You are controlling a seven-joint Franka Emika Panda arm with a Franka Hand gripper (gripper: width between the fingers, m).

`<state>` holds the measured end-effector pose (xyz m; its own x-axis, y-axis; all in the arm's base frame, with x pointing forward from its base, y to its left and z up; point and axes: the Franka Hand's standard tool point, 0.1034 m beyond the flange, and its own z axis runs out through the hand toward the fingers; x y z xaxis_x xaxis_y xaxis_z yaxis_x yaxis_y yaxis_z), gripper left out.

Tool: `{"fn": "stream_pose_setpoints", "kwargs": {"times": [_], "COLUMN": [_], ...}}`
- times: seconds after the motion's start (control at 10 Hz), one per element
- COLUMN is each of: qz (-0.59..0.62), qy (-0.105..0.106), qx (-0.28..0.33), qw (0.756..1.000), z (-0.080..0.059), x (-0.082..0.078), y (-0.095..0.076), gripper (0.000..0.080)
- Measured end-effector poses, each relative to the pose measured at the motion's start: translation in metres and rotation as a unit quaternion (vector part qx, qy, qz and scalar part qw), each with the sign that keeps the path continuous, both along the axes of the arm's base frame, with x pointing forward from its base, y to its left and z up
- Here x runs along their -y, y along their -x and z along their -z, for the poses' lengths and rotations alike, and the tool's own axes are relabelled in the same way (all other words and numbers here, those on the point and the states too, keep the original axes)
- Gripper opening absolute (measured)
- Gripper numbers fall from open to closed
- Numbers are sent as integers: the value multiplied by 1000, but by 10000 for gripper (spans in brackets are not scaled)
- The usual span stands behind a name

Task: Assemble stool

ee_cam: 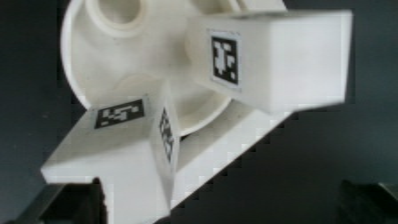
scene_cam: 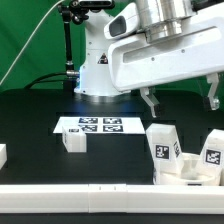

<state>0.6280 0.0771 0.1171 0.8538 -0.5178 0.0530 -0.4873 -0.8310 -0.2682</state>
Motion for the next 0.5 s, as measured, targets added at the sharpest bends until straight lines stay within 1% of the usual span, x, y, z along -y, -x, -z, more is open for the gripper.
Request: {"fn": "stream_pose_setpoints", "kwargs": {"times": [0.1, 0.3, 0.5], "qz": [-60, -102, -167], "qy": [12, 20, 34], "qx": [0, 10, 24], "qw": [998, 995, 985], "z": [3, 3, 3], "x": [-1, 0, 2], "y": [-1, -2, -2], "gripper": [649, 649, 649]}}
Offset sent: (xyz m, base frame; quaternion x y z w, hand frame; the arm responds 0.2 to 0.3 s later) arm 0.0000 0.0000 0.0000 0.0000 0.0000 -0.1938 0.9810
